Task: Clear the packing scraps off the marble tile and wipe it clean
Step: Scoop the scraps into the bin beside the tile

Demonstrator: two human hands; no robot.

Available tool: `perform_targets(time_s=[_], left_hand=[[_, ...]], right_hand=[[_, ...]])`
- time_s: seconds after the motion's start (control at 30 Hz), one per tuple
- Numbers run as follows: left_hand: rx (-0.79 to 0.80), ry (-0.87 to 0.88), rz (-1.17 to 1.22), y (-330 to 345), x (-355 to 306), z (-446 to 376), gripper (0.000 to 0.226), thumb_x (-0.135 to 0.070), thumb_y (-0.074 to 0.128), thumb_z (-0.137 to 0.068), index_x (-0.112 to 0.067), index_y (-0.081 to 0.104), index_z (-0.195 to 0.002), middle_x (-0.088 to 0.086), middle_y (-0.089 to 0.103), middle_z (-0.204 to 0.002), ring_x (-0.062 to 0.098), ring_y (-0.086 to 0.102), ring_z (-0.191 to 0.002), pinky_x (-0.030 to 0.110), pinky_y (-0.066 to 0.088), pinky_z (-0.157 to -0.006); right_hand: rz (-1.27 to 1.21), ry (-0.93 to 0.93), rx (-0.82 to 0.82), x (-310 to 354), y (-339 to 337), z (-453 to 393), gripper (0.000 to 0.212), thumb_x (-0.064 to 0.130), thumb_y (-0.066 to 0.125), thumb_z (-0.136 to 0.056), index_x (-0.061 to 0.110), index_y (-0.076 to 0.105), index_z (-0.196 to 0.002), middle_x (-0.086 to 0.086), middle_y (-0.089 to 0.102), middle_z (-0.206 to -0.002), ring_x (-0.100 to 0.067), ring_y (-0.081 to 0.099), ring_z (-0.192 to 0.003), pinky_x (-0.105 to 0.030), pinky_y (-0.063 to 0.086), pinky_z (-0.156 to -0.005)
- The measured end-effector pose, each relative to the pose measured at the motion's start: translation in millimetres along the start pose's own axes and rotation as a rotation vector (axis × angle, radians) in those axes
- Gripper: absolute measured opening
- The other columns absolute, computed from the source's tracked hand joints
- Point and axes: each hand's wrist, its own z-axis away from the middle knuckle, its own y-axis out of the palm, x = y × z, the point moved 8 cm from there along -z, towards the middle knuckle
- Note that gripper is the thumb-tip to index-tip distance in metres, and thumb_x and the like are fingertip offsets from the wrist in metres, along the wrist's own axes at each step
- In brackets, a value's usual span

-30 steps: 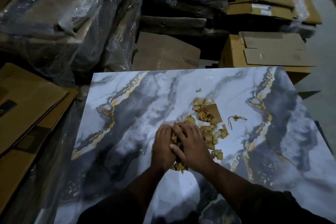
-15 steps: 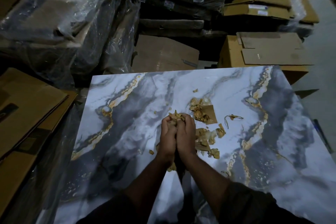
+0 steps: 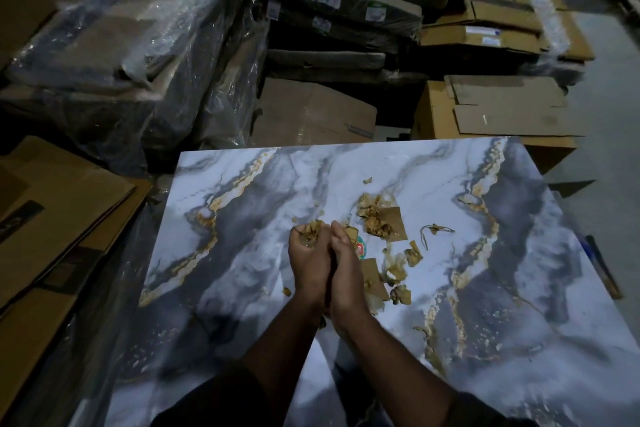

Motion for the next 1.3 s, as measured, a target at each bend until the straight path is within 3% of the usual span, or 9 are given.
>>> perform_targets(time_s=[0.17, 0.43, 0.63, 0.9, 1.0, 1.07, 1.13, 1.2, 1.3], left_hand=[[-0.006, -0.009, 0.04, 6, -2, 2, 0.015, -0.023, 0.067, -0.08, -0.014, 0.061, -0.09, 0.003, 0.068, -0.076, 0.018, 0.064, -0.069, 0.036, 0.054, -0.065], [-0.156, -0.148, 0.23, -4, -5, -4, 0.011, -0.003, 0.061, -0.089, -0.013, 0.059, -0.095, 0.004, 0.061, -0.074, 0.022, 0.055, -0.06, 0.031, 0.046, -0.056], [-0.165, -0.21, 0.326, 11, -9, 15, 0.013, -0.001, 0.06, -0.089, -0.01, 0.058, -0.099, 0.004, 0.058, -0.07, 0.016, 0.054, -0.052, 0.027, 0.048, -0.056], [0.028, -0.245, 0.313, 32, -15, 46, 0.017, -0.014, 0.064, -0.089, -0.013, 0.062, -0.105, 0.019, 0.072, -0.091, 0.039, 0.072, -0.084, 0.058, 0.06, -0.083], [0.124, -0.137, 0.139, 37, -28, 54, 0.019, -0.025, 0.067, -0.08, -0.029, 0.064, -0.098, 0.007, 0.076, -0.097, 0.034, 0.074, -0.094, 0.052, 0.061, -0.086], [0.173, -0.022, -0.055, 37, -38, 60, 0.026, -0.022, 0.067, -0.086, -0.043, 0.058, -0.099, -0.02, 0.066, -0.101, 0.008, 0.069, -0.101, 0.038, 0.058, -0.092], [0.225, 0.181, -0.31, 38, -52, 63, 0.037, -0.024, 0.065, -0.089, -0.058, 0.053, -0.094, -0.031, 0.052, -0.092, -0.017, 0.057, -0.09, 0.012, 0.049, -0.081], [0.241, 0.457, -0.633, 42, -69, 68, 0.02, -0.03, 0.058, -0.086, -0.048, 0.053, -0.095, -0.02, 0.052, -0.093, -0.005, 0.052, -0.091, 0.011, 0.04, -0.076], [0.294, 0.683, -0.81, 54, -79, 82, 0.025, -0.033, 0.042, -0.09, -0.012, 0.053, -0.097, 0.002, 0.05, -0.102, 0.018, 0.046, -0.097, 0.037, 0.042, -0.086]], right_hand=[[0.002, -0.003, -0.031, 11, -27, -1, 0.024, 0.018, 0.057, -0.099, 0.024, 0.074, -0.114, 0.006, 0.073, -0.119, -0.01, 0.067, -0.115, -0.031, 0.053, -0.098], [0.146, -0.028, -0.249, -3, -84, 9, 0.018, 0.022, 0.057, -0.101, 0.032, 0.071, -0.099, 0.015, 0.073, -0.103, 0.002, 0.066, -0.098, -0.014, 0.049, -0.075], [-0.253, 0.272, -0.315, -30, -59, 25, 0.041, 0.045, 0.052, -0.099, 0.013, 0.071, -0.117, -0.013, 0.074, -0.115, -0.032, 0.069, -0.109, -0.052, 0.052, -0.102], [-0.494, 0.377, -0.236, 7, -34, 21, 0.056, 0.055, 0.052, -0.096, 0.006, 0.074, -0.111, -0.017, 0.076, -0.106, -0.035, 0.071, -0.1, -0.041, 0.057, -0.087], [-0.484, 0.388, -0.147, 20, -34, 22, 0.05, 0.056, 0.054, -0.096, 0.013, 0.073, -0.113, -0.014, 0.074, -0.113, -0.029, 0.073, -0.099, -0.037, 0.058, -0.085], [-0.435, 0.354, -0.087, 29, -33, 22, 0.04, 0.053, 0.055, -0.097, 0.02, 0.074, -0.11, -0.011, 0.076, -0.108, -0.025, 0.075, -0.091, -0.036, 0.06, -0.079], [-0.421, 0.32, -0.04, 37, -30, 24, 0.034, 0.047, 0.06, -0.097, 0.02, 0.074, -0.113, -0.012, 0.076, -0.112, -0.026, 0.073, -0.102, -0.042, 0.057, -0.094], [-0.411, 0.285, 0.009, 47, -26, 28, 0.034, 0.039, 0.066, -0.096, 0.015, 0.072, -0.119, -0.011, 0.073, -0.12, -0.027, 0.069, -0.113, -0.045, 0.05, -0.107], [-0.428, 0.212, 0.042, 59, -31, 19, 0.03, 0.034, 0.069, -0.094, 0.009, 0.071, -0.111, -0.013, 0.072, -0.103, -0.026, 0.071, -0.1, -0.042, 0.054, -0.098]])
